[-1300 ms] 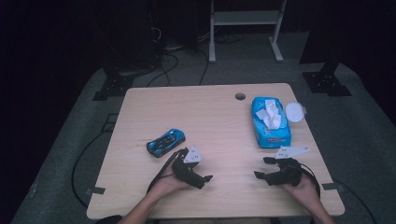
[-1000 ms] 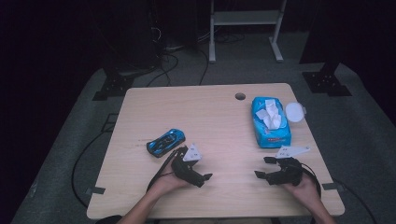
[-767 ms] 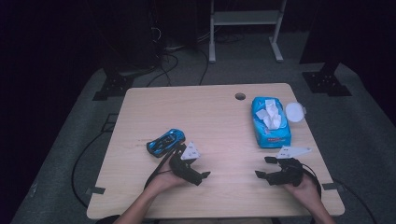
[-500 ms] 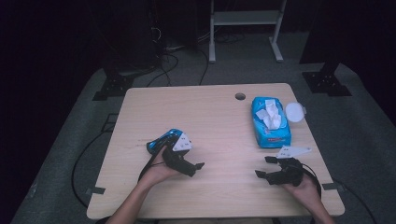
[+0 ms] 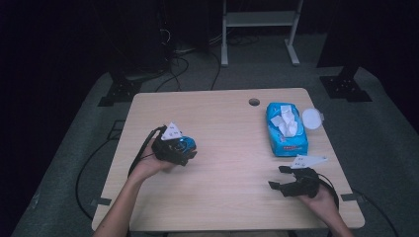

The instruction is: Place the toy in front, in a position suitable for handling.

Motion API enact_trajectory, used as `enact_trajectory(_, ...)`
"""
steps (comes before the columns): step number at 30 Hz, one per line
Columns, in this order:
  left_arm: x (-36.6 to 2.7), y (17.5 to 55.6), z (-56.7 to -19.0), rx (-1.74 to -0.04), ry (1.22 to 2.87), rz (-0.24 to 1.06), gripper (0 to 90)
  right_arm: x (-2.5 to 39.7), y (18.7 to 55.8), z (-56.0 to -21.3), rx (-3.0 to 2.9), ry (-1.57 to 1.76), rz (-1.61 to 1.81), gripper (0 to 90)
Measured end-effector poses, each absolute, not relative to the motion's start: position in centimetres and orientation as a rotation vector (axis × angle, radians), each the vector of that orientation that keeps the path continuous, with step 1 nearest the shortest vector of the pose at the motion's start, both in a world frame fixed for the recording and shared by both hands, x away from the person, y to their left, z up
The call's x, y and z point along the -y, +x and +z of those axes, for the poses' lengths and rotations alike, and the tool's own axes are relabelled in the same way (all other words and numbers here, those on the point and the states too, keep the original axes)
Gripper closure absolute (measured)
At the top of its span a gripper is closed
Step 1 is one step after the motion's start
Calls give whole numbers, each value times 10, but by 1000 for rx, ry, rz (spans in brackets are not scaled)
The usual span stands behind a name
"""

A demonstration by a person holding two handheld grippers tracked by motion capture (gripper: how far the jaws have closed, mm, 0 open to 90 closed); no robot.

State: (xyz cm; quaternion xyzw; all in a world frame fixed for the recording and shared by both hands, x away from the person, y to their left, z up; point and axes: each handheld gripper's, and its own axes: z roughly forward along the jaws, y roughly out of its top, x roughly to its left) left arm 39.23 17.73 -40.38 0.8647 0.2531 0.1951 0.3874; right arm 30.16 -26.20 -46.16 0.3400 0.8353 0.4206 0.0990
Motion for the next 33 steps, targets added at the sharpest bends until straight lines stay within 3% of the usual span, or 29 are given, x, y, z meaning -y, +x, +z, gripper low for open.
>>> enact_trajectory(10,-198,418,-424,-747,2297,440,59,259,302,-463,-2487,993,1228,239)
enact_trajectory(18,-203,431,-438,-794,2325,401,149,258,303,-464,-2494,992,1226,239)
enact_trajectory(30,-192,446,-446,-826,2522,308,167,256,303,-464,-2507,986,1219,239)
enact_trajectory(33,-190,446,-444,-830,2518,279,249,257,303,-464,-2506,985,1219,239)
